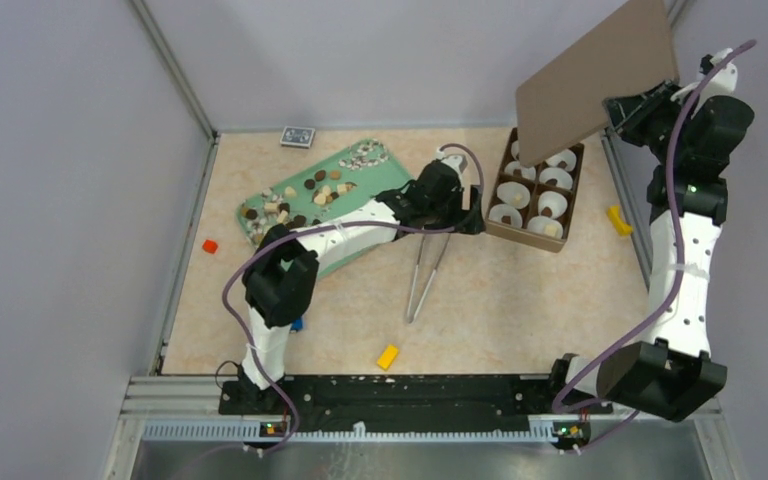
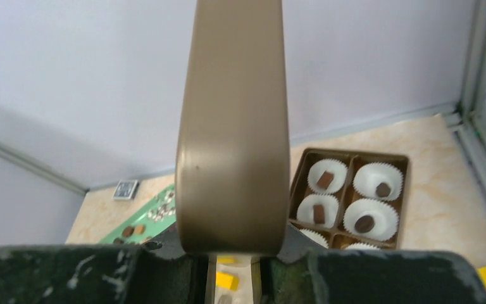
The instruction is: Pack the chocolate
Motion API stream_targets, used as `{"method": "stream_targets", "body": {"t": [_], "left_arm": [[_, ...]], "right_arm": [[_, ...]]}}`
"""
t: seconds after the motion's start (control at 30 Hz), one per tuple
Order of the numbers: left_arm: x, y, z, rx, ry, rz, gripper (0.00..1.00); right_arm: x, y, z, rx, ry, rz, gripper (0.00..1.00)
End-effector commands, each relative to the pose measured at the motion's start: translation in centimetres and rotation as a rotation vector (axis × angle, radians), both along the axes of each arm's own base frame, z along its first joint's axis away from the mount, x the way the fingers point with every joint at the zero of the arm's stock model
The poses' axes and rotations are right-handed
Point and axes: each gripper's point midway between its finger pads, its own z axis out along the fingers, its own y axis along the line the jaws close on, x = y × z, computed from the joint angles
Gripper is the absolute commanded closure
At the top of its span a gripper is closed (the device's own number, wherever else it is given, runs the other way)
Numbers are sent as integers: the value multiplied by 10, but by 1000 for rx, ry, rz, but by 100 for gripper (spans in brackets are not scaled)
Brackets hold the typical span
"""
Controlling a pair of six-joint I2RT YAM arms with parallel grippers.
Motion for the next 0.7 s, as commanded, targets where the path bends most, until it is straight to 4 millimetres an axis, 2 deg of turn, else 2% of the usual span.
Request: {"method": "stream_targets", "body": {"t": [0.0,0.17,0.2,0.33,0.43,0.67], "left_arm": [[49,-16,23,-60,-150,190,13],[80,-46,8,-35,-163,219,16],[85,-51,-6,-17,-146,219,17],[97,-71,-17,-23,-146,207,18],[97,-70,-30,14,-140,202,21],[76,-63,-47,102,-119,124,28]], "right_arm": [[-7,-21,39,-67,-144,-135,100],[-6,-18,29,-60,-122,-118,100],[-6,-17,27,-59,-117,-113,100],[-6,-14,21,-59,-101,-96,100],[-8,-14,19,-63,-97,-98,100],[-10,-17,20,-68,-98,-114,100]]}}
